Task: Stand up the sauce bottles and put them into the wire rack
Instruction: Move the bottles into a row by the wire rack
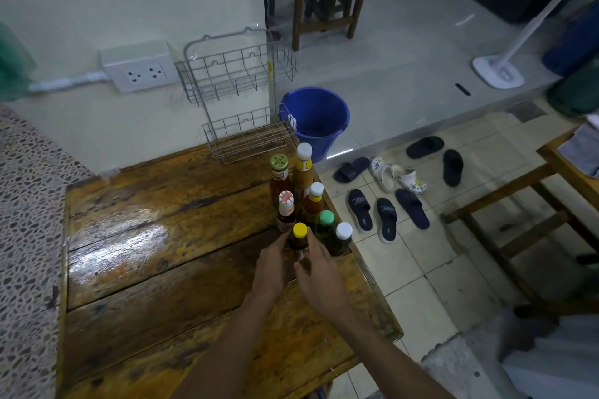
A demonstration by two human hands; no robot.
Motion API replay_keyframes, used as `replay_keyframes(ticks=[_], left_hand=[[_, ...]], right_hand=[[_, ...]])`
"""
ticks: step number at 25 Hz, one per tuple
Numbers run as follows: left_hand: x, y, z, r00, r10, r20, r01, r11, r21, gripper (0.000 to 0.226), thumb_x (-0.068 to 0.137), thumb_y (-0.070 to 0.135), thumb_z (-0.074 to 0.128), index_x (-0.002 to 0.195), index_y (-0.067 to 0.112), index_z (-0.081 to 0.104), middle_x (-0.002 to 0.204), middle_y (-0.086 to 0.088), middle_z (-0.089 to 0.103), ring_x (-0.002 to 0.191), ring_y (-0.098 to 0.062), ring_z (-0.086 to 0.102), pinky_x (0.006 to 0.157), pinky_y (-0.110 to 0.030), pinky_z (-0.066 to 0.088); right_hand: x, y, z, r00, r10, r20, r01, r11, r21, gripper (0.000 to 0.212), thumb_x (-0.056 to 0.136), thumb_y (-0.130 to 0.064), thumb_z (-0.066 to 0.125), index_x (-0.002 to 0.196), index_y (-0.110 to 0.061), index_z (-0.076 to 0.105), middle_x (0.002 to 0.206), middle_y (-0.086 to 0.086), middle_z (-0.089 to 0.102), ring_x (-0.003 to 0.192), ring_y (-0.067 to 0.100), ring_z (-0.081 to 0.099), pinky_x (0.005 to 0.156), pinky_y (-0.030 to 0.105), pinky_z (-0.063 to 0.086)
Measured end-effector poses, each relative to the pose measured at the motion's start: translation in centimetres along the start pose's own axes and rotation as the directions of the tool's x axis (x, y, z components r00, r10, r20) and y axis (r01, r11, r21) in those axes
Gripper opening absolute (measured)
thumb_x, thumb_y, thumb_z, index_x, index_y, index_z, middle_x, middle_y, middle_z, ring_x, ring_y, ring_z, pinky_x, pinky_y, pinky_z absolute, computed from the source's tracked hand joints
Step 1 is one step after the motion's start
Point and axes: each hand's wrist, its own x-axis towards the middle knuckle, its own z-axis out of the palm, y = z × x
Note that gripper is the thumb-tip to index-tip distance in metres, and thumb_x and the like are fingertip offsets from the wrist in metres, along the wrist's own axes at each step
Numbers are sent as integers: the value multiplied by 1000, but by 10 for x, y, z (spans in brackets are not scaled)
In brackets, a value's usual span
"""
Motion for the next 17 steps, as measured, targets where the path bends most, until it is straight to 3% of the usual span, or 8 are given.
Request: replay_keyframes(ticks=[5,9,12,15,17], left_hand=[[2,5,0,1000,-2,-24,5,995,97,56,98,16,67,149,33,52,131,1,72,121,-19,67,100,-38,57],[2,6,-2,1000,1,-13,0,997,81,50,98,25,70,146,30,56,130,1,72,121,-18,67,100,-36,56],[0,6,-1,1000,4,-8,-3,999,41,46,97,28,69,142,30,59,125,4,74,115,-14,68,94,-30,54],[-2,8,-1,1000,-11,-4,11,1000,-11,41,97,30,70,137,32,62,119,8,75,109,-10,69,87,-24,53],[-3,11,-1,1000,-17,-5,17,1000,-21,38,97,28,69,135,31,63,119,8,74,107,-6,67,82,-15,48]], right_hand=[[-2,7,10,999,21,32,-20,999,-26,86,100,-25,61,162,-24,2,167,-6,25,145,10,40,107,18,34],[-3,9,12,999,-10,45,11,1000,-23,91,100,-24,61,162,-26,-6,168,-5,22,143,11,43,109,28,45],[-3,11,11,999,-7,47,8,1000,-13,91,100,-23,61,162,-26,-5,167,-5,23,143,10,42,109,26,43],[-3,12,7,998,8,59,-8,1000,-3,90,100,-21,62,163,-24,-2,162,-5,37,139,8,47,107,24,42],[-3,11,4,997,5,74,-5,1000,-6,88,100,-21,62,163,-22,0,163,-5,34,140,9,46,107,21,40]])
